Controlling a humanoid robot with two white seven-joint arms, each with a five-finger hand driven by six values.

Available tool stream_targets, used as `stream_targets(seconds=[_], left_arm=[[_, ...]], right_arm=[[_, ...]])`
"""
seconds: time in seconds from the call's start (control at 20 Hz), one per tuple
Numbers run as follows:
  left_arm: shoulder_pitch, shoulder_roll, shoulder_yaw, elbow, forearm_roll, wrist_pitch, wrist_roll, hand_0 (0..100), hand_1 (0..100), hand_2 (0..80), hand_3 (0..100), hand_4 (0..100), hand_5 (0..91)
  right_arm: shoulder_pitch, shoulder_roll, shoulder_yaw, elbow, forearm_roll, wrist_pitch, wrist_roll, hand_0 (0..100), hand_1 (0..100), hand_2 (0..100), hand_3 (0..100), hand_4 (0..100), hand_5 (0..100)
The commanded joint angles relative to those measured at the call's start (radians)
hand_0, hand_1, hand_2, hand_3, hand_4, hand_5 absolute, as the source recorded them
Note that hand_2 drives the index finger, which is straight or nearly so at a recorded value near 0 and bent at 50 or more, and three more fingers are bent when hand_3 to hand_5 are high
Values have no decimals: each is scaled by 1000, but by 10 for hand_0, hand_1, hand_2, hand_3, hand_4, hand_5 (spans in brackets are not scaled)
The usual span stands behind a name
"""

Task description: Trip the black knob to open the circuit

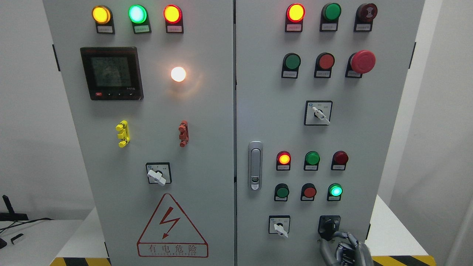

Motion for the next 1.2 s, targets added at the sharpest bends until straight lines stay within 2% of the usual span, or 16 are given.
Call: stream_targets(seconds=[0.0, 1.15], left_arm=[[0, 0, 0, 0, 5, -1, 1, 120, 389, 0, 0, 0, 0], [0, 0, 0, 0, 5, -1, 1, 120, 389, 0, 0, 0, 0]], right_arm=[[-1, -1, -7, 2, 0, 0, 1, 448, 702, 495, 1000, 1000, 1000], [-6, -8, -23, 15, 0, -1, -1, 447, 696, 492, 1000, 1000, 1000]])
